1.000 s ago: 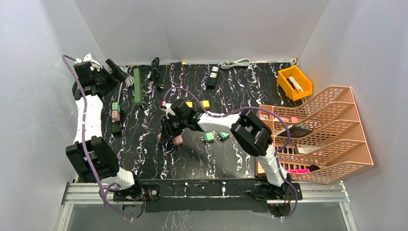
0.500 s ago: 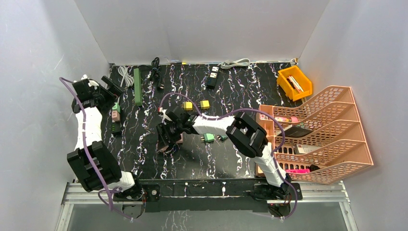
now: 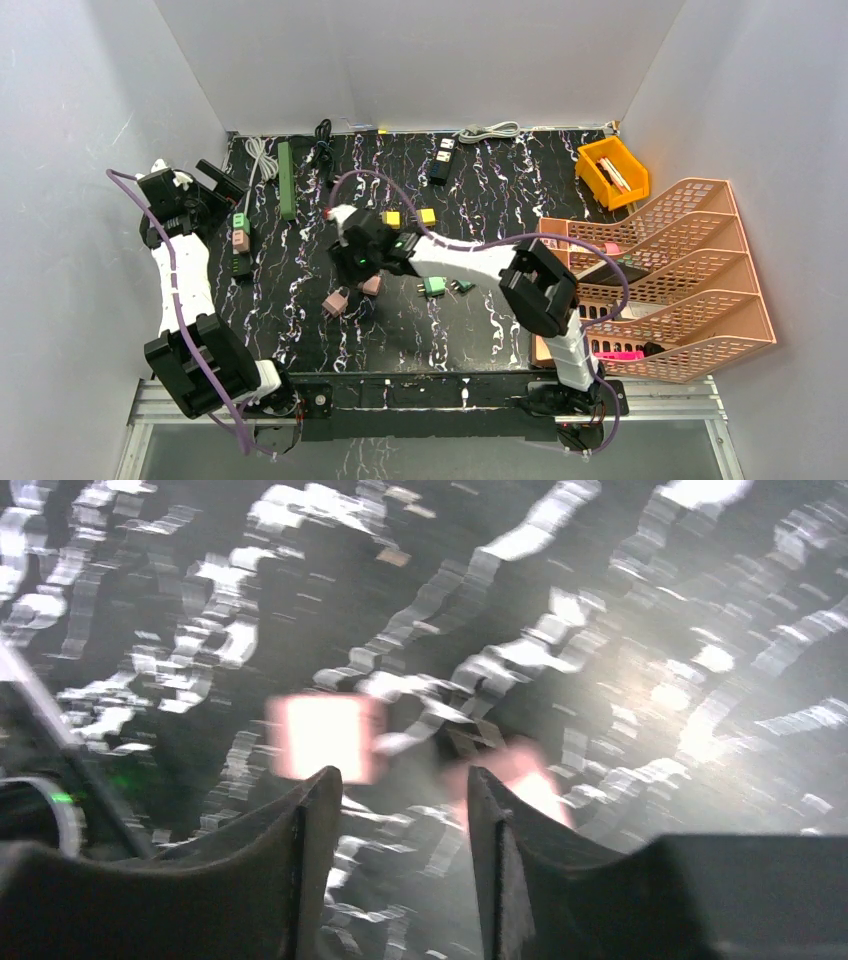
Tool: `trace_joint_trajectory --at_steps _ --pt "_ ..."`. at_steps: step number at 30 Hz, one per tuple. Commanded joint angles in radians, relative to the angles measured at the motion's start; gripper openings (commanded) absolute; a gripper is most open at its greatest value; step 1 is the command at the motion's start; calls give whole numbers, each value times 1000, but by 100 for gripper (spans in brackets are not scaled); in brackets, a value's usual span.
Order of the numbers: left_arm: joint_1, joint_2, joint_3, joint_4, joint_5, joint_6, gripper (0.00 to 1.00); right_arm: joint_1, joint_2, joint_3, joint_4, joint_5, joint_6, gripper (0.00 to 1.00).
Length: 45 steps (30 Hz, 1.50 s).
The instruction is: Pull the plug off the socket
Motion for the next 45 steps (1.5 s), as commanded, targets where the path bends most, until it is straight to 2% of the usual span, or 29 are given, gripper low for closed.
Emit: trace_joint_trajectory --at_steps 1,3,9,33,42,45 --pt "6 -31 -5 3 5 -2 98 -160 -90 -173 47 30 16 51" --pt "5 -26 -5 4 10 -1 98 -191 -89 -210 59 2 27 40" --pt "6 -30 -14 13 13 2 98 -195 -57 -247 75 -52 44 31" --pt "6 -32 -29 28 22 17 99 -151 80 -128 97 -169 23 36" --pt "5 -30 -31 31 23 19 99 -125 67 -116 86 -222 -29 35" --pt "5 -30 -31 31 24 19 98 -125 42 -113 97 -195 -59 38"
